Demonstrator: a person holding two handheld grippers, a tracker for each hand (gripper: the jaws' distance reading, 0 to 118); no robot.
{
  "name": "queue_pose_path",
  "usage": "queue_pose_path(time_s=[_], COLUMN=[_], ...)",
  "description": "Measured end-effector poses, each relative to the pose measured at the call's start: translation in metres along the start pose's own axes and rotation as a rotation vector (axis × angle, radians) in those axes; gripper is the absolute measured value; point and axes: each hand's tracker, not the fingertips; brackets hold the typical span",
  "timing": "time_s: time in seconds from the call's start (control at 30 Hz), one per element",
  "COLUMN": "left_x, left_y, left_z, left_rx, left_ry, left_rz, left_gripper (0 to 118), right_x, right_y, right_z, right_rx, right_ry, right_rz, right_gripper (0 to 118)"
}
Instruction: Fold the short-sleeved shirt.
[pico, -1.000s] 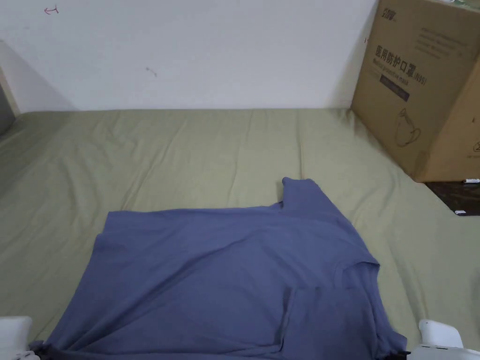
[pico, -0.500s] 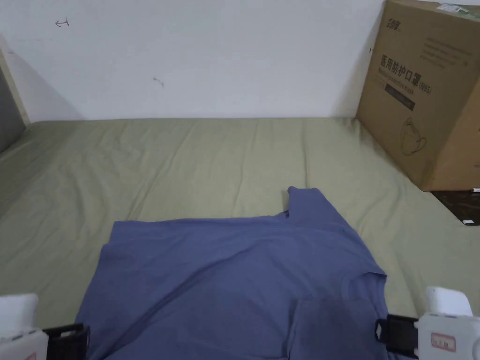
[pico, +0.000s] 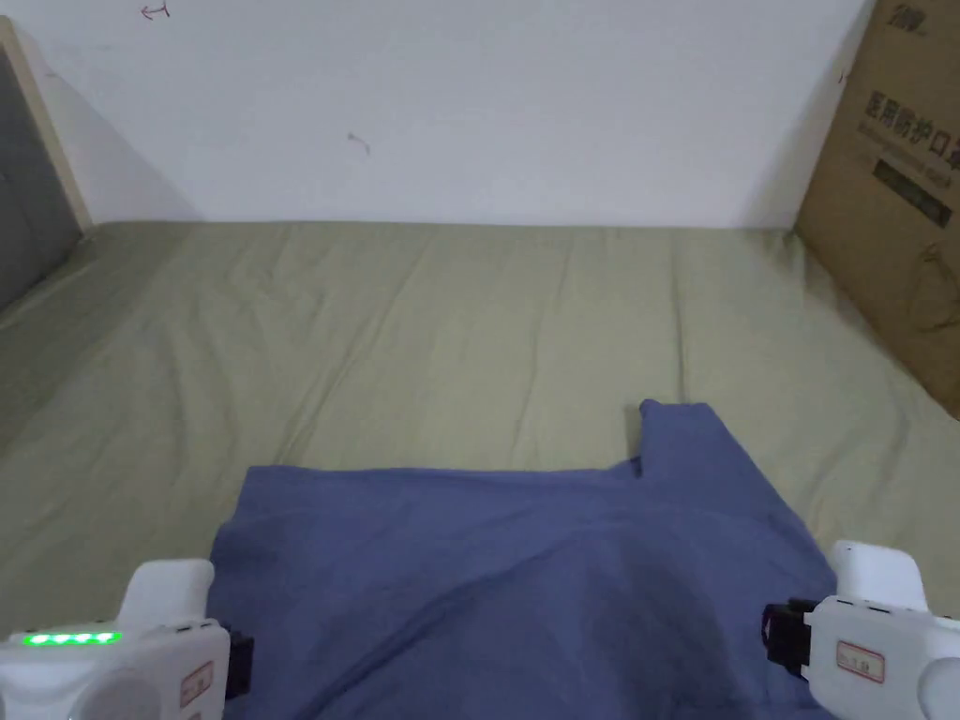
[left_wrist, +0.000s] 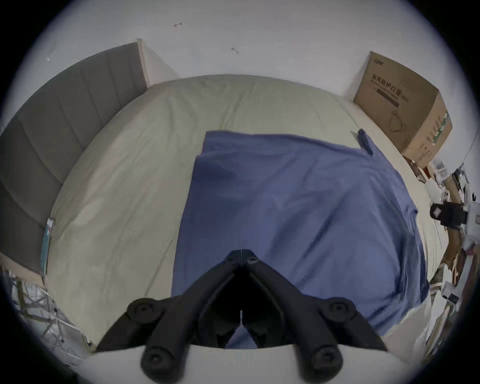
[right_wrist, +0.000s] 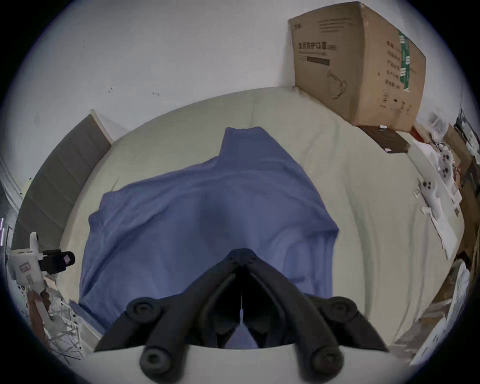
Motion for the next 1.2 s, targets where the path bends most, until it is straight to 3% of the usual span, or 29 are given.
queue_pose_path(time_s=[0.13,0.17,0.23,0.27,0.3,0.57,0.73,0.77,0.8,0.87,0.9,1.0,1.2], left_x=[-0.011,-0.012,-0.018,-0.022,-0.026,-0.035,-0.041,-0.040,-0.038,-0.031,-0.028,-0.025,-0.024], left_y=[0.072,0.091,0.121,0.134,0.144,0.175,0.169,0.170,0.171,0.171,0.172,0.177,0.181], left_z=[-0.056,-0.072,-0.100,-0.113,-0.122,-0.184,-0.223,-0.219,-0.214,-0.195,-0.193,-0.189,-0.166], left_rx=[-0.010,-0.038,-0.050,-0.059,-0.059,-0.120,-0.180,-0.174,-0.172,-0.103,-0.110,-0.159,-0.122], left_ry=[0.040,0.081,0.141,0.135,0.141,0.150,0.110,0.109,0.111,0.127,0.126,0.035,0.028], left_rz=[0.019,-0.009,-0.055,-0.043,-0.031,0.039,0.093,0.089,0.093,0.063,0.054,0.055,0.037], left_gripper=[0,6,70,93,104,102,103,98,80,73,61,7,4], right_x=[-0.008,-0.009,-0.007,-0.006,-0.005,0.003,-0.003,-0.004,-0.001,0.000,0.000,0.007,0.033], right_y=[0.021,0.024,0.026,0.026,0.026,0.015,0.013,0.012,0.013,0.013,0.013,0.018,0.069], right_z=[-0.029,-0.035,-0.042,-0.045,-0.048,-0.057,-0.058,-0.057,-0.059,-0.059,-0.059,-0.063,-0.074], right_rx=[-0.006,-0.011,-0.024,-0.031,-0.035,-0.086,-0.101,-0.104,-0.107,-0.109,-0.108,-0.103,-0.059], right_ry=[-0.003,0.001,0.023,0.027,0.028,0.021,-0.017,-0.011,-0.003,0.020,0.024,0.024,0.079], right_rz=[0.034,0.036,0.031,0.028,0.028,-0.011,0.011,0.006,-0.002,-0.024,-0.030,-0.034,-0.027], right_gripper=[0,0,0,0,0,0,0,0,0,0,0,0,0])
